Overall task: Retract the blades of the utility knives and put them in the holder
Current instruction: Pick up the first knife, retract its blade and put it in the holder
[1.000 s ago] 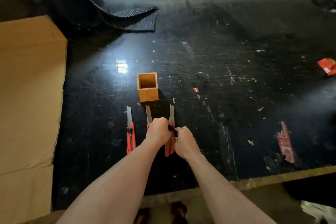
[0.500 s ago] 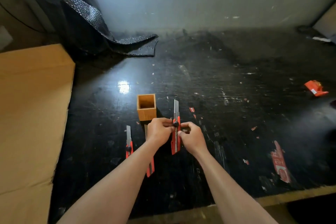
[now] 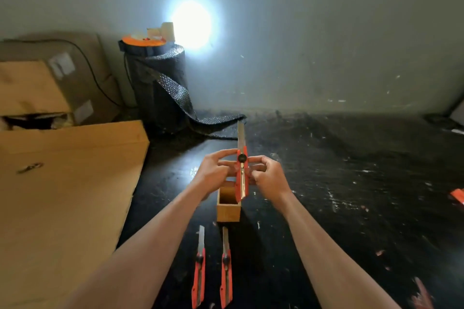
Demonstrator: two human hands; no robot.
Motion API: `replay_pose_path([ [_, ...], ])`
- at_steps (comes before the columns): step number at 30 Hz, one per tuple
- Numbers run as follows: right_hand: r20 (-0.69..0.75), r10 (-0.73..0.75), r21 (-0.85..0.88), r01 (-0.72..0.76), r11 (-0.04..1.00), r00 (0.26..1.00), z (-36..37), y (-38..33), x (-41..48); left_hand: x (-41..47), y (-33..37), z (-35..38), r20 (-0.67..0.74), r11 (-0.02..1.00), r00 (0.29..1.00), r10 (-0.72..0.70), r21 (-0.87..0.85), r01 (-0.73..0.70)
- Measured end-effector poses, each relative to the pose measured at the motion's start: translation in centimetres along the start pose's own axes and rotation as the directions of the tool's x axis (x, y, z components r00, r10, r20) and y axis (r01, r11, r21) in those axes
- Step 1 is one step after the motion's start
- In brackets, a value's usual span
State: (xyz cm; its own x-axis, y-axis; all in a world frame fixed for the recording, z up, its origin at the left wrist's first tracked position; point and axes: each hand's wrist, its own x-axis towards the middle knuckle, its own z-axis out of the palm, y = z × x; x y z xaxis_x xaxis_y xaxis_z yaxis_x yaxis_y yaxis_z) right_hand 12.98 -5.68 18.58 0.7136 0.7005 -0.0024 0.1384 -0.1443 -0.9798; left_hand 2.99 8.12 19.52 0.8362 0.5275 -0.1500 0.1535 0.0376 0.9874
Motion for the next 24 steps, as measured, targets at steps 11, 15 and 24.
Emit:
replay_pose_path([
  [11,-0.038,-0.334,-0.251,0.315,0.915,0.942,1.8,-7.7,5.4,0.1,7.6,-3.6,-0.096,0.973,0.971,0.219,-0.049,-0.224],
  [15,-0.054,-0.391,-0.243,0.368,0.898,0.919,1.6,-9.4,6.1,0.8,8.7,-3.8,-0.086,0.965,0.966,0.244,-0.078,-0.25],
  [24,0.009,-0.368,-0.263,0.357,0.896,0.93,0.6,-9.6,6.8,1.4,9.0,-3.8,-0.091,0.971,0.976,0.199,-0.12,-0.209],
])
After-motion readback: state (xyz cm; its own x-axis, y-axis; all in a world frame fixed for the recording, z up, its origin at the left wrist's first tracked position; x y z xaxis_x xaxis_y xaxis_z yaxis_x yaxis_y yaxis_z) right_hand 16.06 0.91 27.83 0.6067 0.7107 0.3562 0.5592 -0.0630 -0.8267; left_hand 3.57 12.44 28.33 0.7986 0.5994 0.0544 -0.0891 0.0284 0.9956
